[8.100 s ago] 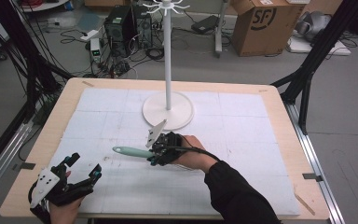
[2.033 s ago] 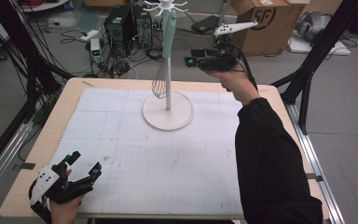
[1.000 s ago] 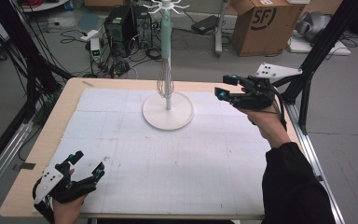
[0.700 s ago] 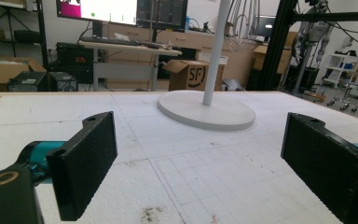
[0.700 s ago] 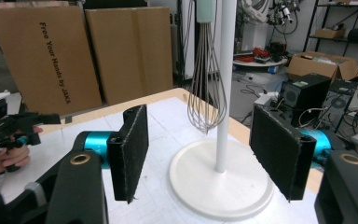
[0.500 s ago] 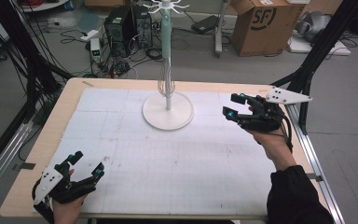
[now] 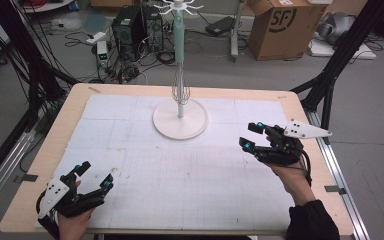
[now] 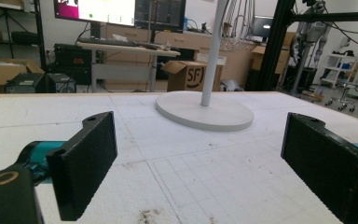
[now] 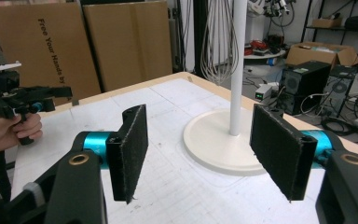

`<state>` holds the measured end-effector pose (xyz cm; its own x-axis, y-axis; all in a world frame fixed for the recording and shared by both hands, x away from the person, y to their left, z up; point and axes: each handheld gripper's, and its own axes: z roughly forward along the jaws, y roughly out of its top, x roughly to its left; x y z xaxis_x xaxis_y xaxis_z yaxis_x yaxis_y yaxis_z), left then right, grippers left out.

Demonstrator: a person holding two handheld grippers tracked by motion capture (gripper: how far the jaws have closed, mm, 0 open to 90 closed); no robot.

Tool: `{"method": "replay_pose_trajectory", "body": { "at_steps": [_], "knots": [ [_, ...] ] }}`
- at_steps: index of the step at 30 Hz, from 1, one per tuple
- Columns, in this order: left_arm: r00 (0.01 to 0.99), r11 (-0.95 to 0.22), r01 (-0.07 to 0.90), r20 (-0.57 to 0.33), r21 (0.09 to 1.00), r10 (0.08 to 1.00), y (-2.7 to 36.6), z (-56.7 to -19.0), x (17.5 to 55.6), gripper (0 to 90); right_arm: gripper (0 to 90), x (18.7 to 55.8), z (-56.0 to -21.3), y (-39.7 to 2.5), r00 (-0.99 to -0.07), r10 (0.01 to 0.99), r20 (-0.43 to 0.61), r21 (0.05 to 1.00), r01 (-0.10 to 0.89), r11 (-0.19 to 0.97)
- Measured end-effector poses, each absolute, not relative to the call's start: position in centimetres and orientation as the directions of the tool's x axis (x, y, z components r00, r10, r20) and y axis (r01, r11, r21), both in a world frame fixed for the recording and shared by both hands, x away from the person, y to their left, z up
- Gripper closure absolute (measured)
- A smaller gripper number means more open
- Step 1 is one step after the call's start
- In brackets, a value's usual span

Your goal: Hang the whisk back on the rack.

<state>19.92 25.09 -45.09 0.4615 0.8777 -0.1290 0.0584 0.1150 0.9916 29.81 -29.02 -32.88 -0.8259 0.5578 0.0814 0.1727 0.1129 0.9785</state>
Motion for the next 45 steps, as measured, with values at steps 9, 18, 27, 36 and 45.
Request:
{"method": "replay_pose_trajectory", "body": {
  "at_steps": [9,18,27,36,45],
  "knots": [
    [0.46,0.115,0.059,-0.129,0.992,0.879,25.1,-45.1,20.0,10.9,35.5,28.1,-33.8,-29.4,-0.822,0.565,0.063,0.978,0.165,0.13],
    [0.465,0.116,0.058,-0.129,0.992,0.876,25.0,-45.1,20.0,10.9,34.2,25.8,-35.8,-29.9,-0.812,0.579,0.073,0.985,0.15,0.087],
    [0.464,0.112,0.057,-0.126,0.992,0.877,24.8,-45.1,20.0,10.4,26.5,24.7,-38.6,-30.4,-0.79,0.605,0.098,0.977,0.191,0.092],
    [0.465,0.105,0.055,-0.119,0.993,0.877,24.8,-45.1,19.9,10.4,20.9,24.0,-40.2,-29.9,-0.801,0.58,0.15,0.974,0.22,0.053],
    [0.469,0.098,0.049,-0.11,0.994,0.876,24.6,-45.2,19.9,10.0,15.8,23.7,-41.5,-29.9,-0.795,0.58,0.18,0.971,0.238,0.025]
  ]
}}
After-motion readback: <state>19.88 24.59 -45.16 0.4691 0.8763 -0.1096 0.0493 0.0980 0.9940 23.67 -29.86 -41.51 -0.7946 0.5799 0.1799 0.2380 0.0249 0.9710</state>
